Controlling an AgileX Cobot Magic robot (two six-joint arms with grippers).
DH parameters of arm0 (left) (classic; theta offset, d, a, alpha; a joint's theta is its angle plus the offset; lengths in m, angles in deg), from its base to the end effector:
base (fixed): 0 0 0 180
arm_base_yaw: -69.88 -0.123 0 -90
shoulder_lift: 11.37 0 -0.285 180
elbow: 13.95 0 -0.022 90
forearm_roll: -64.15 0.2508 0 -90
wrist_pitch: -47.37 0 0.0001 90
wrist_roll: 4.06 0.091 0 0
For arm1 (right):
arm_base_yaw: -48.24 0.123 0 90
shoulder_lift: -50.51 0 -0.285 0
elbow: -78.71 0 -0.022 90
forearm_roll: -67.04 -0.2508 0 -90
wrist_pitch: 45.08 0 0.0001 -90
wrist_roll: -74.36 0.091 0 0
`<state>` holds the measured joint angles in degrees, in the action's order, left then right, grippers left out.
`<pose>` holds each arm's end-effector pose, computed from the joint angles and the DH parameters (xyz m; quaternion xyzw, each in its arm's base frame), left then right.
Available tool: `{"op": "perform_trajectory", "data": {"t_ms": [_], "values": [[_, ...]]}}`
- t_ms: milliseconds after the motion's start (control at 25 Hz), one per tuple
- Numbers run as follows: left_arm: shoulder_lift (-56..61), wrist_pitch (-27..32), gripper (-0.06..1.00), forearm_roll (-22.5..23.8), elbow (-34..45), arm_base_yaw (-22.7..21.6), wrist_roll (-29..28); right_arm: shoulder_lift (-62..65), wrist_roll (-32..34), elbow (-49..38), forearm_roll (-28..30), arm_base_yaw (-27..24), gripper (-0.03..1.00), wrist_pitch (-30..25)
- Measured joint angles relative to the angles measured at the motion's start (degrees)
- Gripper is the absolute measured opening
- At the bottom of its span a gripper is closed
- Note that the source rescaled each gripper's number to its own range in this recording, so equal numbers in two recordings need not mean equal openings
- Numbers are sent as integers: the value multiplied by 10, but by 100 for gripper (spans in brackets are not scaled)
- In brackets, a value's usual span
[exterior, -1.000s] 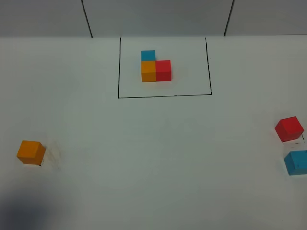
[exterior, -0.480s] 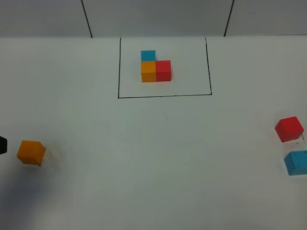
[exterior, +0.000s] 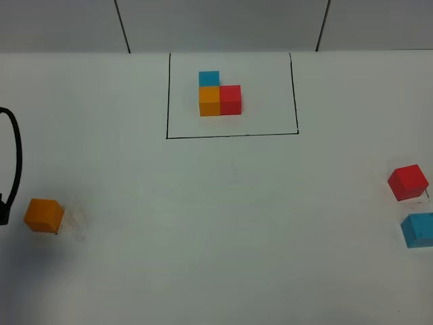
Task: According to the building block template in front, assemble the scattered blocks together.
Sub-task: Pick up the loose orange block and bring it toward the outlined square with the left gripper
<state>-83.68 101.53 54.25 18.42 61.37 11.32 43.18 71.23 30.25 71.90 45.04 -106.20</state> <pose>0.1944 0.0162 0.2684 0.0219 0.9798 -0.0385 0.1951 -0.0071 -0.0064 0.2775 0.0025 0.8515 -0.0711 0.5196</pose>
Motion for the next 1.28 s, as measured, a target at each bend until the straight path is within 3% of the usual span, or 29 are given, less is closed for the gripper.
{"op": "perform_trajectory", "data": {"t_ms": [400,920,1280], "values": [[-95,-63,100,30,18,0,-10,0,0,0,0,0,1,0],[-209,-172,100,29,18,47,-30,0,0,0,0,0,1,0],[-262,-218,100,27,18,47,-32,0,0,0,0,0,1,0]]}}
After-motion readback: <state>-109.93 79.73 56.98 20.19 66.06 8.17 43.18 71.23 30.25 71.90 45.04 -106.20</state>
